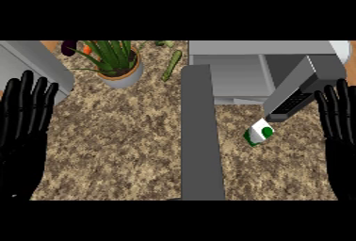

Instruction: Pick up the milk, place it into the microwave and close the microwave

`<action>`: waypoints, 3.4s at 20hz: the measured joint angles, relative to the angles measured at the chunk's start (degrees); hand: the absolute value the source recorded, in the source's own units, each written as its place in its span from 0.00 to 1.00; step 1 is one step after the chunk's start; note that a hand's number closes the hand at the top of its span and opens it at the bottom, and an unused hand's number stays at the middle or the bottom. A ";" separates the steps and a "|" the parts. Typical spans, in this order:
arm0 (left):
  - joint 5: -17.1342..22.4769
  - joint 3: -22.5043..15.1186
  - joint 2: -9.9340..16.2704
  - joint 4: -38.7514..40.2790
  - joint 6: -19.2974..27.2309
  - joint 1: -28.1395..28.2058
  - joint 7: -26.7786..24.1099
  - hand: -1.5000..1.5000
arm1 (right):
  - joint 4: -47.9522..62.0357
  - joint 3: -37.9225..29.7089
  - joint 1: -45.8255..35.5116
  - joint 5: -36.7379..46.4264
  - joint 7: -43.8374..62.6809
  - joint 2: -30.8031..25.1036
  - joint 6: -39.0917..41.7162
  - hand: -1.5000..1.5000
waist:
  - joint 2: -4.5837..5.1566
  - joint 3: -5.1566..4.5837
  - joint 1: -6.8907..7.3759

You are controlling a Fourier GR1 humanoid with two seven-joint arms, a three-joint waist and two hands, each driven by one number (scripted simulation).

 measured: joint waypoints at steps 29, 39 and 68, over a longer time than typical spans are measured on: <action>-1.54 -22.46 -4.42 12.74 10.64 11.06 -12.13 0.00 | 15.09 -2.19 16.88 -3.02 -20.50 -0.52 14.04 0.00 | -0.23 -0.57 -0.01; -2.46 -27.48 -4.21 14.09 13.56 14.49 -15.98 0.00 | 31.75 -5.14 9.97 1.10 -30.43 0.78 10.75 0.00 | -0.20 -0.57 0.15; 10.52 -16.63 6.03 11.58 1.06 22.51 -21.91 0.00 | 97.60 -18.90 -25.98 4.91 -59.47 -6.84 -2.08 1.00 | 0.04 -0.53 1.18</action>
